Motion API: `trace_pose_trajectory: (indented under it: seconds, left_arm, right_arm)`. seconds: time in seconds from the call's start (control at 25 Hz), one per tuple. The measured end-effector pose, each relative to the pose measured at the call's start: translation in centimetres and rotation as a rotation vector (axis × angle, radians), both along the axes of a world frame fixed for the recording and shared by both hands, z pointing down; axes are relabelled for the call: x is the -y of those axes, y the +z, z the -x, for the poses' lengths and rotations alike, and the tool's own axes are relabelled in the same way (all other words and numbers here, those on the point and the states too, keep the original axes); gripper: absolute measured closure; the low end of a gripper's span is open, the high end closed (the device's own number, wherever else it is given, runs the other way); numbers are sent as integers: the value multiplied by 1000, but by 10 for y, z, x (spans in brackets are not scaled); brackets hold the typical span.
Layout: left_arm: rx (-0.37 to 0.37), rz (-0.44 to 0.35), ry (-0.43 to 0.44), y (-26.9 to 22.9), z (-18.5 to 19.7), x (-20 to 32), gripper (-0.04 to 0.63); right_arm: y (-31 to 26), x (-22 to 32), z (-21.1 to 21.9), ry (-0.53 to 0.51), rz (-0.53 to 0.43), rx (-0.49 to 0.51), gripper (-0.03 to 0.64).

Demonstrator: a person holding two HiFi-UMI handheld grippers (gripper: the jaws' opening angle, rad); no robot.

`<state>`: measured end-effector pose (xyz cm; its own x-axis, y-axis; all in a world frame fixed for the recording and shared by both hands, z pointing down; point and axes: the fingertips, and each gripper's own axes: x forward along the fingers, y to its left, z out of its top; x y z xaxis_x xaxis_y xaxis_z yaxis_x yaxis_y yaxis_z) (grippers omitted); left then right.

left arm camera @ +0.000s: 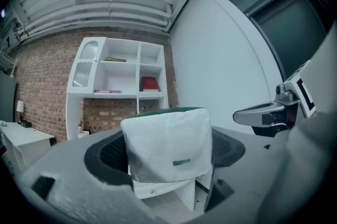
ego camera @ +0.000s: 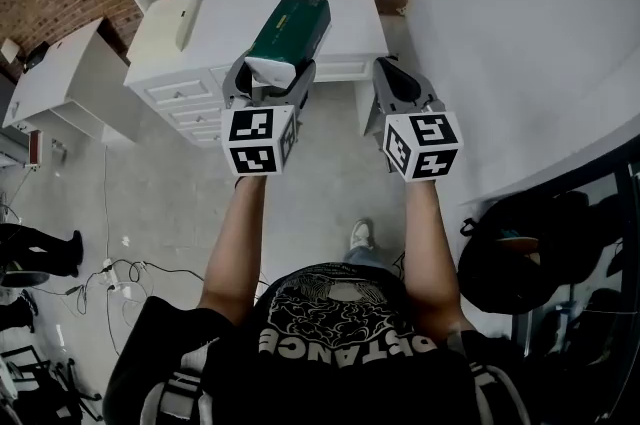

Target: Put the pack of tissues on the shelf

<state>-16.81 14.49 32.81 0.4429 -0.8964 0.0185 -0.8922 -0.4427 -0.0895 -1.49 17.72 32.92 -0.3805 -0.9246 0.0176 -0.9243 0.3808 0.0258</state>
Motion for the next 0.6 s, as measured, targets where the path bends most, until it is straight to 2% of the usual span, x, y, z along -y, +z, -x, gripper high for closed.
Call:
trace_pose_trajectory:
  seconds: [0.28,0.6]
  left_arm:
    - [-4,9,-75,-8,-35,64,172]
    - [19,5,-117,-10,-75,109,172]
  right_arm:
    - [-9,72,-47,-52,-4,2,614]
    - [-8,127,-78,-117,1,-3,614]
